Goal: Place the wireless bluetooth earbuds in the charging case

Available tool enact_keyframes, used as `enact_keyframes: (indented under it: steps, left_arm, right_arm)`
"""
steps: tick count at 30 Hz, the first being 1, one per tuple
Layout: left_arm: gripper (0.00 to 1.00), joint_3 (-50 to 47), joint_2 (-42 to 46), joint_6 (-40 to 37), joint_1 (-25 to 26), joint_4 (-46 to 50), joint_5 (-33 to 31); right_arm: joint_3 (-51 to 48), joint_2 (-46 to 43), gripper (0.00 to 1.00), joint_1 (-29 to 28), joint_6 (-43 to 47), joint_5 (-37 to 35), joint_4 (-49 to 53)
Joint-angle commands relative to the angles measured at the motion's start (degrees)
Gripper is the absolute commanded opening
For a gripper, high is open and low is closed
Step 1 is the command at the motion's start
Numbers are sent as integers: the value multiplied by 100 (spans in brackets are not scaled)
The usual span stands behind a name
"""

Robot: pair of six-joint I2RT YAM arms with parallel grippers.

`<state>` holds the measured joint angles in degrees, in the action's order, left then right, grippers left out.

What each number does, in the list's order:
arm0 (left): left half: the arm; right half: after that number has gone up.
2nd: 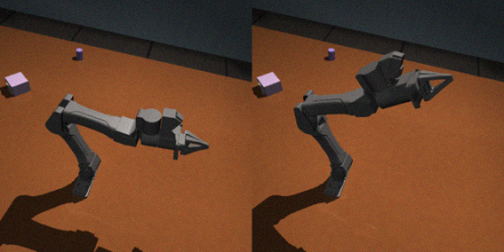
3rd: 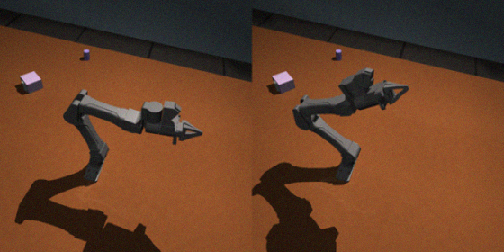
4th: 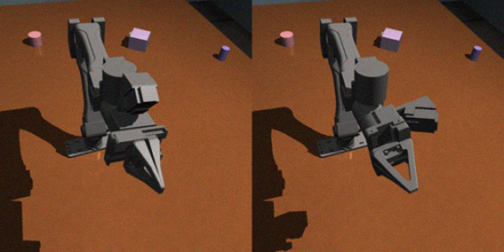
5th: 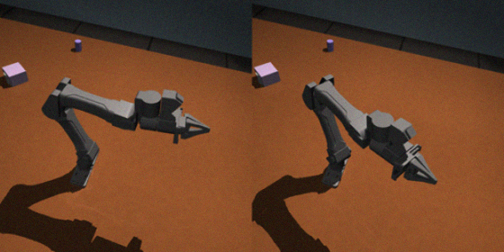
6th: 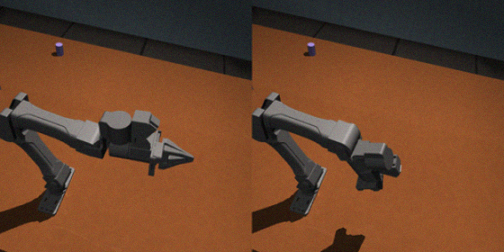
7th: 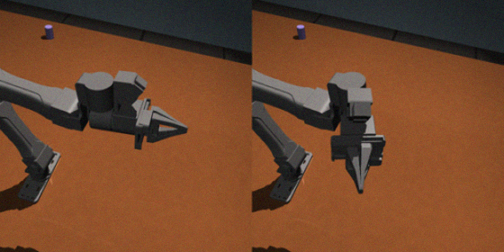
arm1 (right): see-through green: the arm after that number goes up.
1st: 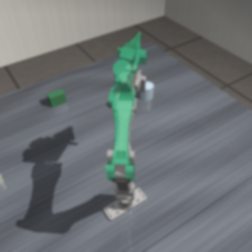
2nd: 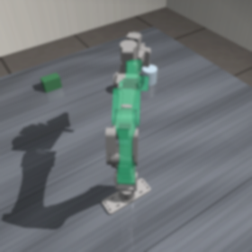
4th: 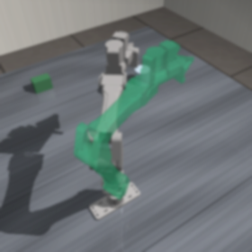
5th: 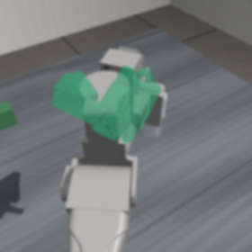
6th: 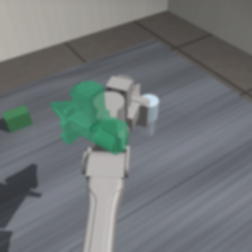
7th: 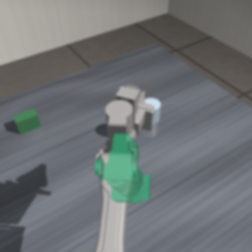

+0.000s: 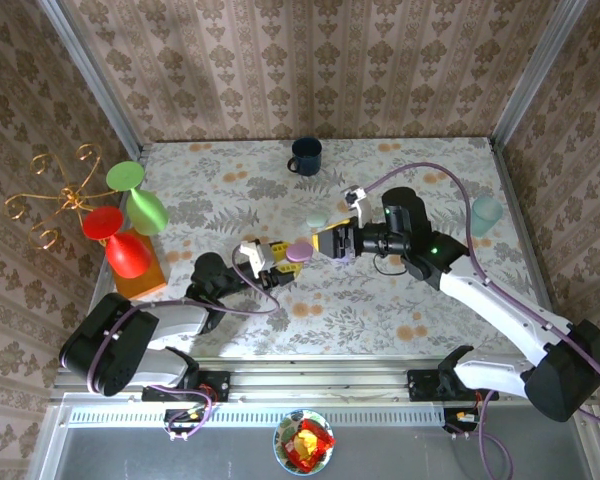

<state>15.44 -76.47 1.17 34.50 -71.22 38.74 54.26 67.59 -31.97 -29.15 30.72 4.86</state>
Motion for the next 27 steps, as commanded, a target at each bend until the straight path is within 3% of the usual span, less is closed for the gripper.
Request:
enact_keyframes:
  steps: [1, 6, 12, 21, 27]
  left_arm:
    - [29, 193, 100, -161, 73, -223, -590]
    - [29, 400, -23, -354, 177, -242, -740]
    - [29, 602, -159, -381, 280, -254, -916]
    - [29, 629, -226, -409, 376, -258, -854]
    - [30, 609, -271, -436, 386, -243, -842]
  right_arm:
    - [-301, -93, 70, 123, -1481, 74, -611]
    - [-648, 174, 76, 189, -2583, 574, -1391]
    - [-932, 595, 72, 200, -3435, 843, -2451]
    - [-1044, 1122, 55, 252, -4130, 1204, -3529]
    - [-1129, 1176, 34, 331, -4242, 1231, -3731]
